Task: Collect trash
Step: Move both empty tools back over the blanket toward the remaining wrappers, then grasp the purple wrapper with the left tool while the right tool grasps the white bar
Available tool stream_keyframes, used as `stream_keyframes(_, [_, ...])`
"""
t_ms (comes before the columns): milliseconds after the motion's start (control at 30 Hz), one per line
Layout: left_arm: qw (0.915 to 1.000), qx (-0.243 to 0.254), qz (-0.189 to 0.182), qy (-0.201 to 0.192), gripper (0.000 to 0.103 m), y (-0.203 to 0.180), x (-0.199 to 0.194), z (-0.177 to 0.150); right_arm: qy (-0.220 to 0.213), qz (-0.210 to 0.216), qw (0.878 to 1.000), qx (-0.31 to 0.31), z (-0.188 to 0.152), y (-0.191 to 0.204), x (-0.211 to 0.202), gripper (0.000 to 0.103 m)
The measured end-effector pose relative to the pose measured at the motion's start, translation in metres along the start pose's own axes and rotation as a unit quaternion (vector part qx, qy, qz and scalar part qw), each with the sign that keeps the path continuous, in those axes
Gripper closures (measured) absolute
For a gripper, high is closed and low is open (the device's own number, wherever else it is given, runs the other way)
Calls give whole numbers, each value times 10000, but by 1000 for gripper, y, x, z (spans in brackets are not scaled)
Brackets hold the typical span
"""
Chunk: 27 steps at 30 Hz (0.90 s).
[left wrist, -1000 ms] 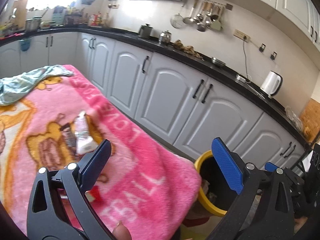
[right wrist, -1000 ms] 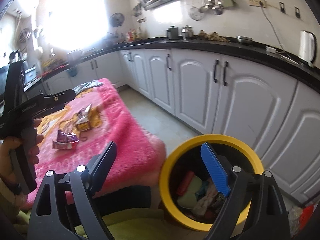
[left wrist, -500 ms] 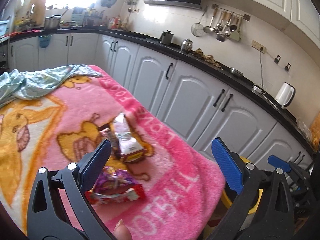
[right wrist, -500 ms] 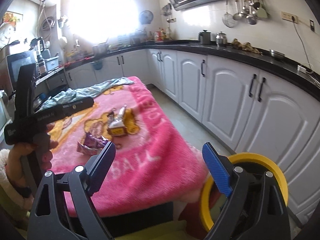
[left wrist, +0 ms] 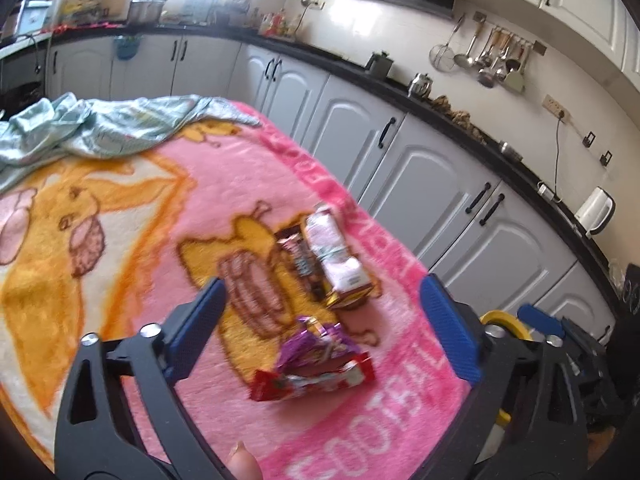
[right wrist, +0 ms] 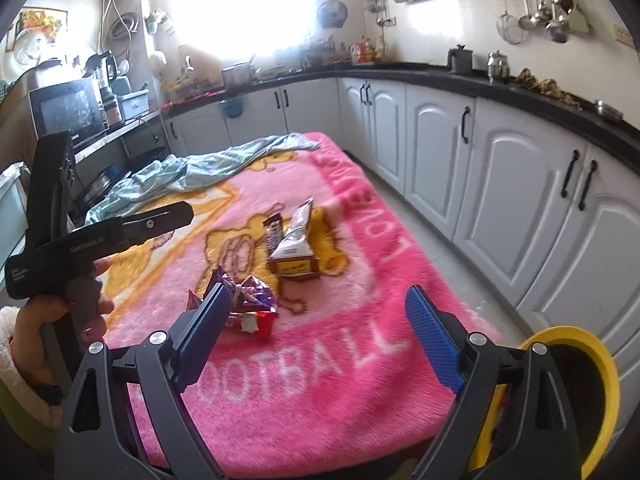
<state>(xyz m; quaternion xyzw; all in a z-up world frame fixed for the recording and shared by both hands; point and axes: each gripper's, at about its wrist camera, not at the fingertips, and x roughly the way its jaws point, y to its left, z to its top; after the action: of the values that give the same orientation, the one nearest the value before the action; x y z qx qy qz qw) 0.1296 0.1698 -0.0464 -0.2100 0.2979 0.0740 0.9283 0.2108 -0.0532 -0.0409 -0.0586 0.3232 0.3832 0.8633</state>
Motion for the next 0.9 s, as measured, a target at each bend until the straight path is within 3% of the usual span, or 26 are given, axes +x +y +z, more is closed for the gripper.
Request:
stream_keyframes(267, [9982,-77,-205,559,51,22,22,-15,347,88,9992,169,21,-15,53,17])
stream_keyframes(633, [9935,196,-389,1056,66,15,55,-31,1295,610,9891,332,46,-13,142,17])
stream_keyframes(833, [9916,213,-380,1216,74,14,67,-35,1664,723,9828,352,48,-3,180,25])
stream_keyframes(900, [9917,237,-379,1209,75,13,68,-34,1735,781,9808,418,48,-2,190,34])
